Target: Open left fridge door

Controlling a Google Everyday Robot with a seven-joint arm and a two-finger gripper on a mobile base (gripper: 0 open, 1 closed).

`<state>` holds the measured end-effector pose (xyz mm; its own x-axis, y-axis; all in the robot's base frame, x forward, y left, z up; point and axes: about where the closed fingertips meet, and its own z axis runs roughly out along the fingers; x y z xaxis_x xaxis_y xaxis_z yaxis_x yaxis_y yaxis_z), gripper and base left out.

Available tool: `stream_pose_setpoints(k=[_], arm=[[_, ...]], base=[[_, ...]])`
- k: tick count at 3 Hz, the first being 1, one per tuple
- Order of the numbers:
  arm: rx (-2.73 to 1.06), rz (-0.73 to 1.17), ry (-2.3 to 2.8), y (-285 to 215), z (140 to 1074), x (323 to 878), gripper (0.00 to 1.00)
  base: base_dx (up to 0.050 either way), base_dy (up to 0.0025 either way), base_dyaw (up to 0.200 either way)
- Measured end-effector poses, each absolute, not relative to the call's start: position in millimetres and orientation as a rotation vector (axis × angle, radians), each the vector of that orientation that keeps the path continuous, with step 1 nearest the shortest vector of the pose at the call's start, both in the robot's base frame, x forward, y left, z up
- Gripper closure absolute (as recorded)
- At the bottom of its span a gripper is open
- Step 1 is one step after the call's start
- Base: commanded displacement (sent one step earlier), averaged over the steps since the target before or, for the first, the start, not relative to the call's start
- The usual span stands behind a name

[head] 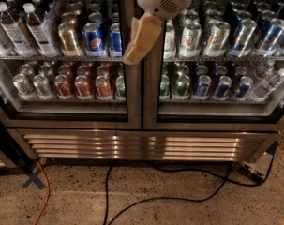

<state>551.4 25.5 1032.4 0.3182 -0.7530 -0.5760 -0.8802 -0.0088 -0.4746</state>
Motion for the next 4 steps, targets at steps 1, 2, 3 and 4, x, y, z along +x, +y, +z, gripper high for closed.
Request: stream_pose_setpoints(k=[1, 2, 3, 4], arm=[[-1.772, 0.136, 1.485, 36, 1040, 559, 0.0], [-1.661, 0.105, 1.547, 39, 1043, 552, 0.0], [-1.549, 0.14, 1.589, 42, 1024, 549, 0.0], [-1.54, 0.135, 1.584, 43, 1025, 550, 0.0]], base=[[0.0, 0.0, 0.0], [0.0, 0.0, 0.0], [0.0, 0.0, 0.0], [0.0, 0.0, 0.0]])
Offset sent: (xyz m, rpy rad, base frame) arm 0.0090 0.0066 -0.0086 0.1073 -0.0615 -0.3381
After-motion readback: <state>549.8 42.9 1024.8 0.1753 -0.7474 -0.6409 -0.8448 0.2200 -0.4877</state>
